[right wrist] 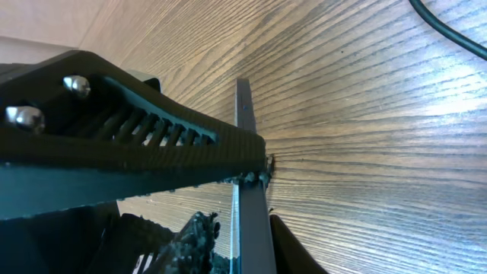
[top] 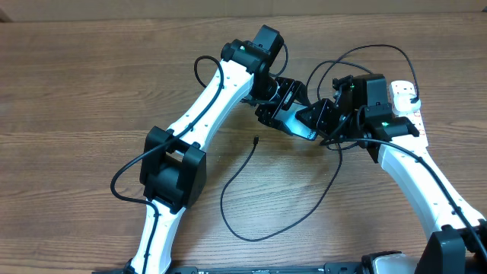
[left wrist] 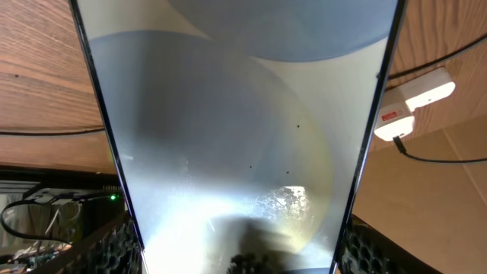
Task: Plug charger to phone and switch on socket
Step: 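Open the left gripper and release the phone to the right gripper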
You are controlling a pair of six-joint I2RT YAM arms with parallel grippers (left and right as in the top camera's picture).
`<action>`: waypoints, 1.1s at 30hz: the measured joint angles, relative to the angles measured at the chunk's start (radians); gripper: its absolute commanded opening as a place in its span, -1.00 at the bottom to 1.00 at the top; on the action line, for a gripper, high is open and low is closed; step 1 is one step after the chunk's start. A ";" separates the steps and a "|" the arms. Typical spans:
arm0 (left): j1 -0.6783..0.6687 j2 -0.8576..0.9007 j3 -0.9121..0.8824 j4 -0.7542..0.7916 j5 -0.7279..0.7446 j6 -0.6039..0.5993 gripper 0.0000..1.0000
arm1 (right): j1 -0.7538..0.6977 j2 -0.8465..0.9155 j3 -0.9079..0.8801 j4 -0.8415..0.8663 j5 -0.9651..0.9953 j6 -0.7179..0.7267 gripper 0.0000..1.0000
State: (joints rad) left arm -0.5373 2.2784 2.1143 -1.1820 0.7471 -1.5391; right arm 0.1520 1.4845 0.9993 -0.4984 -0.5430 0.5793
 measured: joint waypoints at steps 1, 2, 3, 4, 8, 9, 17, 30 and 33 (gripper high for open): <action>0.000 0.000 0.000 0.004 0.000 0.000 -0.92 | 0.000 0.000 0.000 0.000 0.000 0.000 -0.60; 0.000 0.000 0.000 0.007 0.000 0.000 -0.92 | 0.000 0.000 0.000 0.000 0.000 0.000 -0.62; 0.000 0.000 0.000 0.008 0.000 -0.002 -0.92 | 0.000 0.000 0.000 0.000 0.000 0.000 -0.65; 0.000 0.000 0.000 0.008 0.000 -0.004 -0.92 | 0.000 0.000 0.000 0.000 0.000 0.000 -0.67; 0.000 0.000 0.000 0.008 0.000 -0.011 -0.92 | 0.000 0.000 0.000 -0.001 0.001 0.000 -0.70; 0.000 0.000 0.000 0.008 0.000 -0.012 -0.92 | 0.000 0.000 0.000 0.000 0.001 0.000 -0.71; 0.000 0.000 0.000 0.008 0.001 -0.015 -0.92 | -0.001 0.000 0.000 -0.011 0.009 0.014 -0.92; 0.000 0.000 0.000 0.008 0.000 -0.015 1.00 | -0.001 0.000 0.000 -0.011 0.009 0.023 -0.92; 0.000 0.000 0.000 0.002 0.003 -0.018 1.00 | -0.002 0.001 0.000 -0.002 0.025 0.015 -0.92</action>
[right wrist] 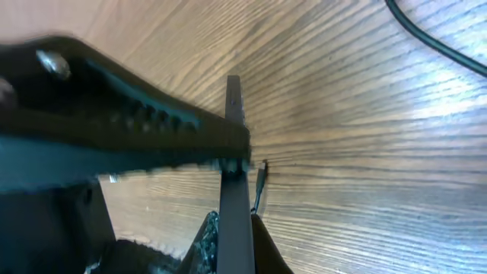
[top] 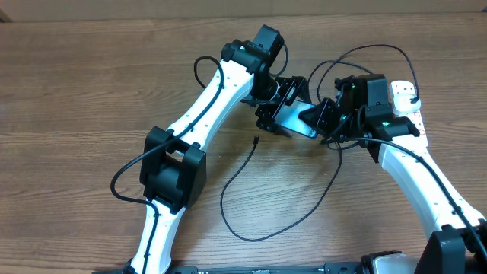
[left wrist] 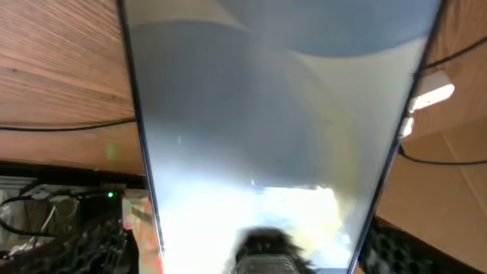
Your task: Plug charger to phone and switch on socket
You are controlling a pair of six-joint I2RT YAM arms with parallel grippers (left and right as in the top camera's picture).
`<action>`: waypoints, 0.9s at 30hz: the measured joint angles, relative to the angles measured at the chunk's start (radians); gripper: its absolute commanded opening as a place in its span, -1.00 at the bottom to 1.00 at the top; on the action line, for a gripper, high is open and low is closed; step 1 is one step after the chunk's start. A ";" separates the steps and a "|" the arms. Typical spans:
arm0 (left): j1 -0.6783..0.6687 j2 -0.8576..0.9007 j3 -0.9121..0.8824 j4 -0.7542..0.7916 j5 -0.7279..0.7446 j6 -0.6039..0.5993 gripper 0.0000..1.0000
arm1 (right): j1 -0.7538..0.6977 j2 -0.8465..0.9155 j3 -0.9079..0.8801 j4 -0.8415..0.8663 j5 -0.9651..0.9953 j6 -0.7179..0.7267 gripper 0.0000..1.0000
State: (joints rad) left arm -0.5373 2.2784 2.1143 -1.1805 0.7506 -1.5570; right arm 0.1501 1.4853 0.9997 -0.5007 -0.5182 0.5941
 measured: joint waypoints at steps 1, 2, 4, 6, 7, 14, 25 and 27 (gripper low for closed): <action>0.000 0.000 0.001 0.007 0.005 0.005 1.00 | 0.001 0.000 0.000 -0.008 -0.001 -0.001 -0.92; 0.000 0.000 0.002 0.007 0.005 0.007 0.99 | 0.001 0.001 0.000 -0.011 -0.001 -0.003 -0.92; 0.002 0.000 0.005 0.007 0.009 0.022 1.00 | 0.002 0.003 0.000 -0.009 -0.002 -0.004 -0.92; 0.010 0.000 0.005 0.006 0.016 0.043 1.00 | 0.002 0.004 0.000 -0.007 -0.001 -0.006 -0.92; 0.016 0.000 0.005 0.006 0.024 0.062 1.00 | 0.002 0.005 0.000 -0.007 -0.002 -0.006 -0.92; 0.091 0.000 0.007 -0.066 0.064 0.197 1.00 | -0.023 0.006 0.000 0.010 -0.002 0.014 -0.92; 0.220 -0.033 0.008 -0.098 0.040 0.360 1.00 | -0.109 0.007 0.000 0.094 -0.057 0.479 -0.92; 0.232 -0.061 0.008 -0.095 0.029 0.365 1.00 | -0.109 0.007 0.000 0.150 -0.100 0.605 -0.92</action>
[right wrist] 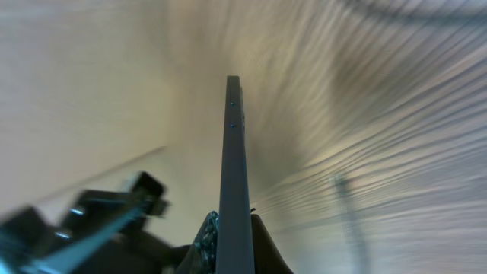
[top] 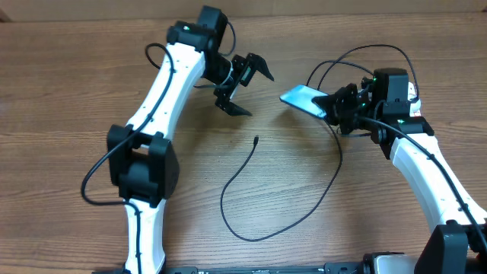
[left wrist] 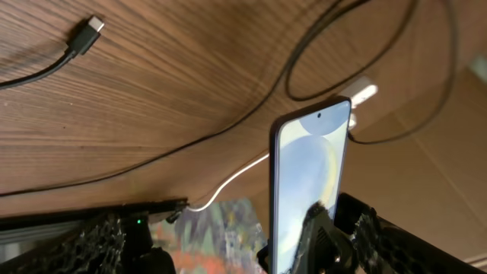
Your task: Plug charger to phone and switch on socket
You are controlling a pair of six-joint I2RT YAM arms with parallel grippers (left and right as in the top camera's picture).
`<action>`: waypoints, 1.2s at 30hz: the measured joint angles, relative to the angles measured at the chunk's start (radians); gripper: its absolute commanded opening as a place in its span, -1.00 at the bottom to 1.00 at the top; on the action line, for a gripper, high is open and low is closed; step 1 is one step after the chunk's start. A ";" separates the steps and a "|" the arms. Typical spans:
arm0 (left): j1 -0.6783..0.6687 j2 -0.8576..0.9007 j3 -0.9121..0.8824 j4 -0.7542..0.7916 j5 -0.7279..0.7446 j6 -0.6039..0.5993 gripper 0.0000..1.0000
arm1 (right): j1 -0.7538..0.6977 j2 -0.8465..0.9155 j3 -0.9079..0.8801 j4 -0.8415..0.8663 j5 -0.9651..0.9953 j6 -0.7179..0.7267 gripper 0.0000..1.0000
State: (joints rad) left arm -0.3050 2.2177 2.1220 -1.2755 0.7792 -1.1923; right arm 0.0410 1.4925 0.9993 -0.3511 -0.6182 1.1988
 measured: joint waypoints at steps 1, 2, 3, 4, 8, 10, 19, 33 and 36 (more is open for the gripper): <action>0.005 -0.017 0.000 0.003 -0.005 0.003 1.00 | 0.000 0.000 0.000 0.027 -0.024 0.062 -0.92; 0.008 -0.032 0.000 0.008 -0.008 0.006 0.99 | 0.000 0.000 0.000 0.054 -0.051 0.129 -0.93; 0.013 -0.045 0.001 0.013 -0.010 0.008 1.00 | 0.001 0.000 0.000 0.074 -0.077 0.187 -0.93; 0.017 -0.058 0.002 0.019 -0.013 0.010 1.00 | 0.001 0.000 0.000 0.100 -0.113 0.257 -0.92; 0.022 -0.094 0.007 0.045 -0.017 0.009 1.00 | 0.001 0.001 0.000 0.176 -0.231 0.443 -0.93; 0.021 -0.099 0.007 0.061 -0.017 0.003 0.99 | 0.002 0.001 0.000 0.213 -0.272 0.500 -0.92; -0.003 -0.099 0.007 0.145 -0.021 -0.055 1.00 | 0.003 0.001 0.000 0.286 -0.354 0.689 -0.93; -0.080 -0.099 0.007 0.186 -0.092 -0.174 0.78 | 0.008 0.001 0.000 0.285 -0.338 0.824 -0.93; -0.104 -0.099 0.007 0.186 -0.129 -0.192 0.83 | 0.016 0.001 0.000 0.285 -0.317 0.824 -0.93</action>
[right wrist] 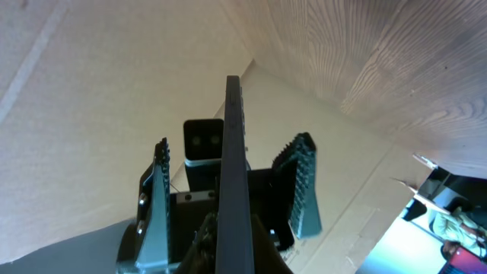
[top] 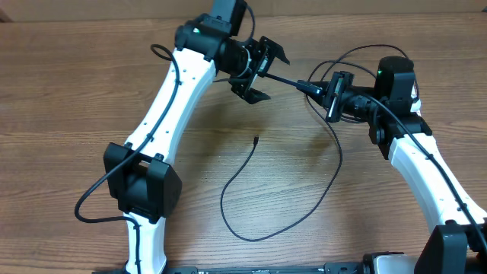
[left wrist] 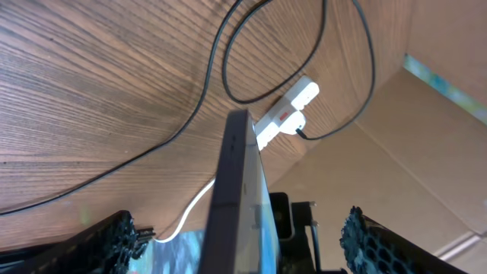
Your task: Plug charger to phone and switch on socket
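The phone hangs edge-on above the table, with my right gripper shut on its near end. In the right wrist view the phone is a thin dark blade running away from my right gripper. My left gripper is open, one finger on each side of the phone's far end and touching neither face. The left wrist view shows the phone standing in the middle of my left gripper's wide gap. The black charger cable's plug lies loose on the wood.
The black cable loops over the table's middle and runs back under the right arm. A white socket strip lies at the far right by a cardboard wall. More black cable curls near the right wrist.
My right gripper has lifted the phone and turned it from screen-up to edge-on. My left gripper, which stood open off to the left, now has its fingers either side of the phone's far end.
At first both grippers met at the phone low over the table's middle, its screen filling the left wrist view. Later the left gripper stood open and clear to the left, and the right one alone held the phone. Now the open left fingers flank it.
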You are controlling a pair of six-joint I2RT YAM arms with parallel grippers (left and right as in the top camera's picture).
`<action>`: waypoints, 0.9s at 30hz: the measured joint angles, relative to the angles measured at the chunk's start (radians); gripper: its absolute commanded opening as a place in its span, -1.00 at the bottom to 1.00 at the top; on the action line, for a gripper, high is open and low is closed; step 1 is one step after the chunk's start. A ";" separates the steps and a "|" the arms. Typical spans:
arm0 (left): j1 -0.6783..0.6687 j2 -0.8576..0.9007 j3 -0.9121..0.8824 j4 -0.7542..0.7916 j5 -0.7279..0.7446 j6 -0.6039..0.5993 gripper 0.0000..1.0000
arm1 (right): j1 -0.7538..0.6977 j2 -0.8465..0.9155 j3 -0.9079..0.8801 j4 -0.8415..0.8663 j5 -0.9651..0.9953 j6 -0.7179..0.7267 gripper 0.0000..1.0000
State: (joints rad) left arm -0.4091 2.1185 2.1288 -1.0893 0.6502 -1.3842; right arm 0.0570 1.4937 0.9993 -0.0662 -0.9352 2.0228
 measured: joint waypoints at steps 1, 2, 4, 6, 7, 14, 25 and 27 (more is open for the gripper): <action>-0.010 0.000 0.000 0.000 -0.011 -0.005 0.84 | 0.006 0.000 0.000 0.000 0.007 -0.001 -0.93; -0.018 0.000 0.000 0.000 -0.021 -0.008 0.87 | 0.012 0.000 0.000 -0.001 0.012 0.000 -0.93; -0.031 0.000 0.000 0.000 -0.038 -0.016 0.96 | 0.024 0.000 0.000 -0.001 0.024 0.000 -0.92; -0.039 0.000 0.000 0.001 -0.047 -0.029 0.99 | 0.031 0.000 0.000 -0.002 0.033 0.000 -0.93; -0.043 0.000 0.000 0.002 -0.051 -0.032 0.95 | 0.035 0.000 0.000 -0.002 0.036 0.000 -0.92; -0.048 0.000 0.000 0.002 -0.084 -0.050 0.75 | 0.036 0.000 0.000 -0.002 0.050 0.000 -0.93; -0.056 0.000 0.000 0.002 -0.127 -0.130 0.42 | 0.036 0.000 0.000 -0.021 0.053 0.000 -0.92; -0.059 0.000 0.000 0.002 -0.136 -0.156 0.34 | 0.036 0.000 0.000 -0.032 0.053 0.000 -0.92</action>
State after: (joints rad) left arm -0.4683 2.1185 2.1288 -1.0874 0.5144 -1.5402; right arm 0.0933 1.4937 0.9993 -0.0982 -0.8822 2.0232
